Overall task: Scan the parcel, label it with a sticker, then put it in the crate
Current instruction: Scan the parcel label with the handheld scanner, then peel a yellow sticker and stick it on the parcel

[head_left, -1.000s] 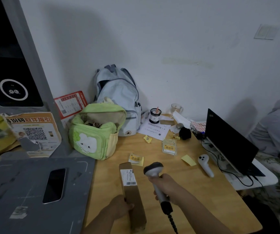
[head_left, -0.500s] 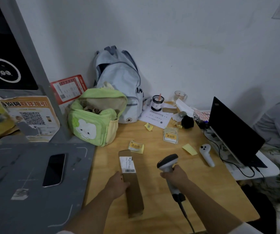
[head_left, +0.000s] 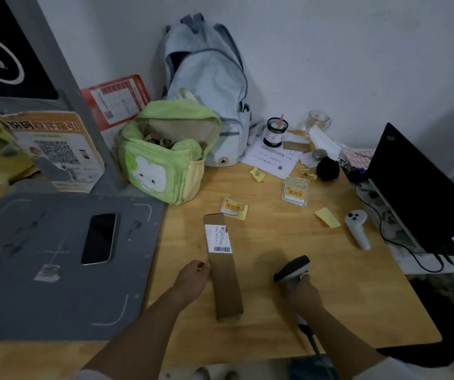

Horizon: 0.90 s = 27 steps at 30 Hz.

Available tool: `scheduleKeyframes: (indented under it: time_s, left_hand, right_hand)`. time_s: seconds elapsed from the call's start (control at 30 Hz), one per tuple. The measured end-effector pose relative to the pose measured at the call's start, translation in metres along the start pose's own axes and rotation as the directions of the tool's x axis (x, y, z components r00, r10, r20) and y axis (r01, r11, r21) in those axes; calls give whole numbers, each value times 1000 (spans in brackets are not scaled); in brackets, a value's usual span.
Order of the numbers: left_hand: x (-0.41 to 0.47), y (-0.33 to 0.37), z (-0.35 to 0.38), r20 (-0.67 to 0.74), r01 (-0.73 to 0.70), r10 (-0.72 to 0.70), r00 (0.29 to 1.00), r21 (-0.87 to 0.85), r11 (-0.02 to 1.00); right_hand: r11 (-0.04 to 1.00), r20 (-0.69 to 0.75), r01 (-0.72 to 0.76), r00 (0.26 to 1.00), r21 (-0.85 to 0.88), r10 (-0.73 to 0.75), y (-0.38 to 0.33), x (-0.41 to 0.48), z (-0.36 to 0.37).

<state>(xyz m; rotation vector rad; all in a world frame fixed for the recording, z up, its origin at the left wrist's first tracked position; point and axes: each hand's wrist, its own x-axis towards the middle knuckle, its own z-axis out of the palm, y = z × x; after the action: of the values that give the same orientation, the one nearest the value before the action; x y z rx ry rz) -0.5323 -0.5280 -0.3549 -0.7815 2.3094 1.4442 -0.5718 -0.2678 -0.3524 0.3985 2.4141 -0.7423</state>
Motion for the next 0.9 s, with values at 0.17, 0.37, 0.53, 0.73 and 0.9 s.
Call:
scheduleKeyframes:
  time_s: [0.17, 0.37, 0.53, 0.73, 0.9]
  left_hand:
    - [3, 0, 6, -7, 13, -14, 1000, -87, 996]
    - [-3, 1, 14, 17, 77, -75, 997, -154, 985]
    - [-8, 8, 13, 30, 117, -114, 993, -174, 978]
    - [-14, 16, 13, 63, 160, -150, 987, -189, 969]
    - [-21, 19, 13, 177, 169, -121, 977, -290, 942]
  right_hand:
    - [997, -31, -62, 998, 35, 63, 5, 3, 8]
    - [993, 107, -107, 988, -42, 111, -5, 9, -1]
    - [974, 74, -226, 971, -35, 228, -21, 6, -28]
    - [994, -361, 76, 932, 84, -41, -59, 3, -39]
    - [962, -78, 246, 968, 116, -238, -97, -1, -10]
